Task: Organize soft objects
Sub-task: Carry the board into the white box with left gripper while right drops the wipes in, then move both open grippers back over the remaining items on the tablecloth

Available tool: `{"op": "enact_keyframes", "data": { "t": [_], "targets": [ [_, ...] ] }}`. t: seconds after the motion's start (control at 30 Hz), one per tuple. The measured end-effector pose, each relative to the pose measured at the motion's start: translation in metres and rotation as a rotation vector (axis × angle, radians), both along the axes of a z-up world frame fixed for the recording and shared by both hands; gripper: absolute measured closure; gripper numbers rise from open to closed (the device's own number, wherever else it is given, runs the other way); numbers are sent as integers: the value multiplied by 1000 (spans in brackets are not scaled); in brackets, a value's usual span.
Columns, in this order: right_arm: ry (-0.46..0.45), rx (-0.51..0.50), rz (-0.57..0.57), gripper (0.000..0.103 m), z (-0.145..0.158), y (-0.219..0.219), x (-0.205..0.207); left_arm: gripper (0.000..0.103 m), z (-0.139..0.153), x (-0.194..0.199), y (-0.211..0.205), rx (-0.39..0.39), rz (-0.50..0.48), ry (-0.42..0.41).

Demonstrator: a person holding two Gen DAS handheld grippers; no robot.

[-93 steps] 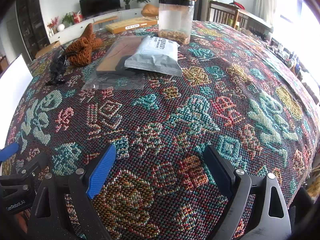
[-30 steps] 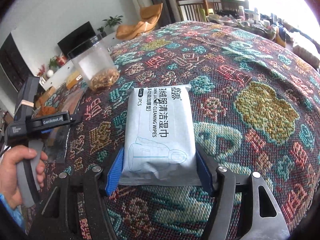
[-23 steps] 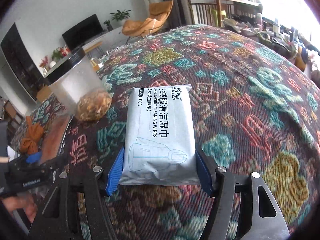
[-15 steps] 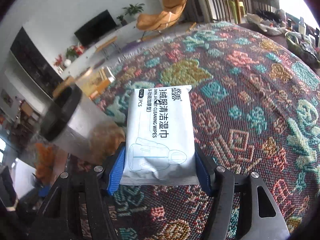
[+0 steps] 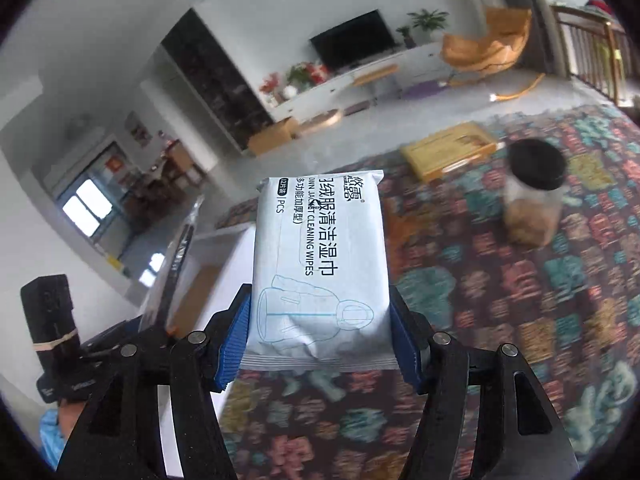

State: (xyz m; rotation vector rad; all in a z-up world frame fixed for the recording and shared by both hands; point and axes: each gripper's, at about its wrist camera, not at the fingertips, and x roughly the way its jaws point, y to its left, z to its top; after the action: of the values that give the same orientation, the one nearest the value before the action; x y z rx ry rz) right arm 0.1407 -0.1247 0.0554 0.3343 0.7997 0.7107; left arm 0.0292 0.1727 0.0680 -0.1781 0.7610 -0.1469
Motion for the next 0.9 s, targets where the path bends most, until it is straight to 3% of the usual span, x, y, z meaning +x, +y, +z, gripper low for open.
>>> {"op": "enact_keyframes", "data": {
  "t": [0.1, 0.17, 0.23, 0.33, 0.4, 0.47, 0.5, 0.57, 0.67, 0.8, 0.83, 0.9],
  "targets": [
    [17, 55, 150, 34, 1, 87, -30, 26, -8, -33, 67, 103, 142, 62],
    [64, 99, 243, 27, -5, 136, -41, 14, -23, -47, 99, 178, 233, 114],
    [116, 87, 292, 23, -16, 167, -47, 12, -38, -57, 121, 227, 310, 149],
    [114, 57, 288, 23, -28, 167, -49, 12, -46, -67, 135, 213, 361, 128],
    [78, -9, 209, 23, -37, 143, -39, 12, -47, -68, 129, 203, 360, 91],
    [58, -57, 157, 23, -43, 126, -33, 12, -46, -62, 114, 183, 316, 62],
    [27, -183, 23, 23, -60, 89, -24, 12, -45, -60, 102, 163, 278, 50],
    [10, -346, -135, 23, -83, 47, -13, 12, -36, -58, 67, 111, 176, 25],
    [26, -540, -344, 23, -129, -17, -6, 10, -34, -50, -2, 32, 1, 3],
    [82, -599, -456, 23, -161, -66, -14, 0, -65, -39, -94, -57, -202, 33],
    [122, -580, -526, 23, -169, -86, -21, 0, -80, -33, -114, -64, -239, 58],
    [91, -500, -548, 23, -156, -96, -26, 0, -112, -15, -141, -38, -245, 125]
  ]
}}
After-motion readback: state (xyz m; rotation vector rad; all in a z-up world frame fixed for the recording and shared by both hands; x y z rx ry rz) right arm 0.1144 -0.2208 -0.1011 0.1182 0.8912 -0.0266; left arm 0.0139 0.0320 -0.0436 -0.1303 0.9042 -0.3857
